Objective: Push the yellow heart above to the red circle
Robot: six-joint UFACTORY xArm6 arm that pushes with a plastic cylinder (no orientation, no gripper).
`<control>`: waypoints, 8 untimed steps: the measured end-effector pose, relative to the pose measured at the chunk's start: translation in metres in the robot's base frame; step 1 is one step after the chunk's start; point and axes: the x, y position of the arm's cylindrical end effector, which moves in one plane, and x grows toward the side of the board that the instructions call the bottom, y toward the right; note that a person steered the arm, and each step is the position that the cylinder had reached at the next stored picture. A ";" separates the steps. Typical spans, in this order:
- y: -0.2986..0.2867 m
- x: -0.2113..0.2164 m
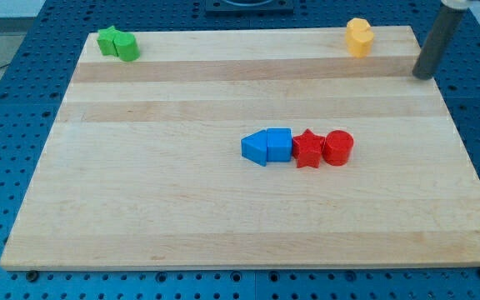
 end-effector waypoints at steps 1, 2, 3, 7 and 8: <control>-0.005 -0.024; -0.026 -0.040; -0.056 -0.041; -0.054 -0.078; -0.046 -0.109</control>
